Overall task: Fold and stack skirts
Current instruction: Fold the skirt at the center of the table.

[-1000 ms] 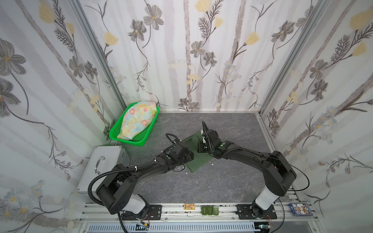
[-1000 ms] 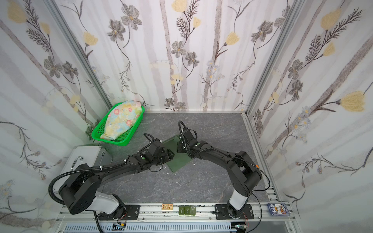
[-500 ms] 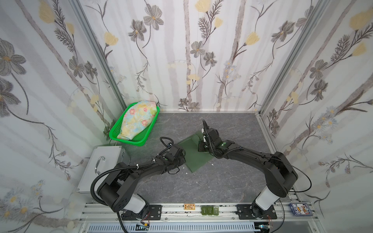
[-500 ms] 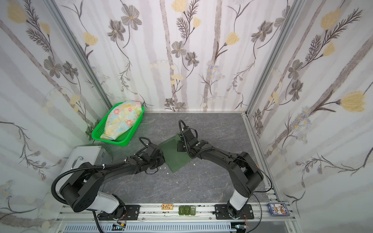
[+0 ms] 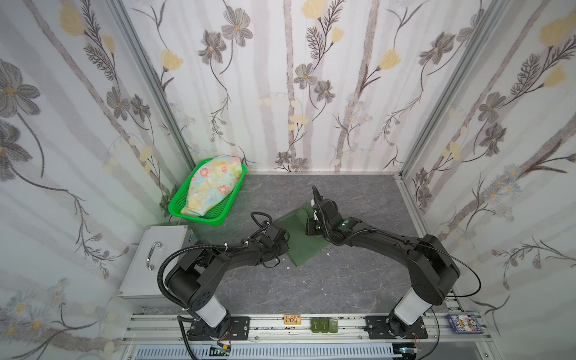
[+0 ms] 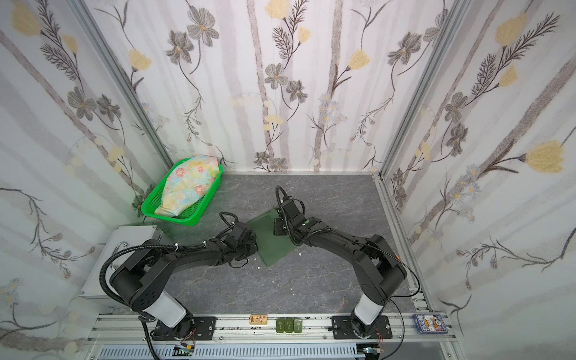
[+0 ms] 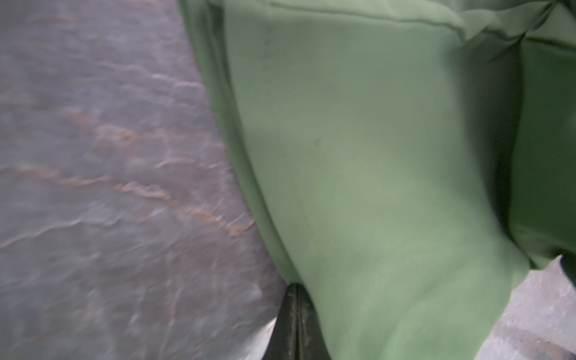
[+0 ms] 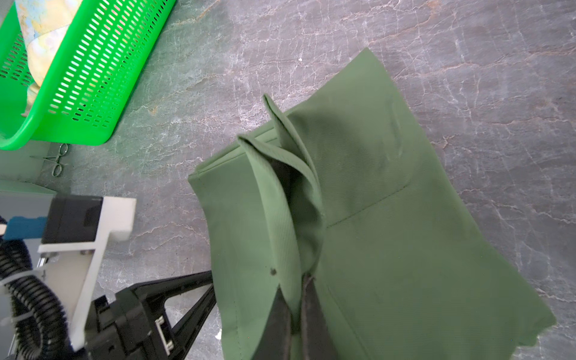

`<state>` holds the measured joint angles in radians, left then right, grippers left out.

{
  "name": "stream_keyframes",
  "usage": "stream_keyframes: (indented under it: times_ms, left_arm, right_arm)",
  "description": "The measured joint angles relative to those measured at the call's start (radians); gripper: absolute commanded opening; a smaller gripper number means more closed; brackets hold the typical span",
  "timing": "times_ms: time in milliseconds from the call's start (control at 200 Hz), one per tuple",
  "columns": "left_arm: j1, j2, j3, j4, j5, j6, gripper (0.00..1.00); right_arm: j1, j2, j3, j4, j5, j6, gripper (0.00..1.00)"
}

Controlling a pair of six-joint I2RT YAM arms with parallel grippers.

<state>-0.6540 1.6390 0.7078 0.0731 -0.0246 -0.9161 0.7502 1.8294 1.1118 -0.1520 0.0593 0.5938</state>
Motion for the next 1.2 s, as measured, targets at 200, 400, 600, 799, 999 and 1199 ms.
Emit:
stream_keyframes:
  times_ms: [200,400,600,799,999,1199]
  left_arm:
    - [-0.012,0.050,0.048,0.023,0.008,0.001,0.00]
    - [-0.027,0.074,0.059,0.056,0.021,0.005,0.00]
    - [-0.034,0.070,0.039,0.087,0.022,0.002,0.00]
    - [-0.037,0.066,0.025,0.106,0.024,0.000,0.00]
    - [-0.039,0.053,0.008,0.116,0.028,-0.004,0.00]
    - [-0.039,0.014,-0.029,0.108,0.036,-0.014,0.00]
  right_arm:
    - [0.040,-0.017,-0.001,-0.031,0.012,0.002,0.00]
    - [0.061,-0.018,0.035,-0.071,0.018,0.027,0.00]
    - [0.080,-0.017,0.087,-0.080,0.026,0.044,0.00]
    - [0.106,-0.017,0.098,-0.079,-0.011,0.063,0.00]
    - [0.121,0.026,0.098,-0.071,-0.052,0.087,0.00]
    - [0.126,0.056,0.080,-0.051,-0.073,0.111,0.00]
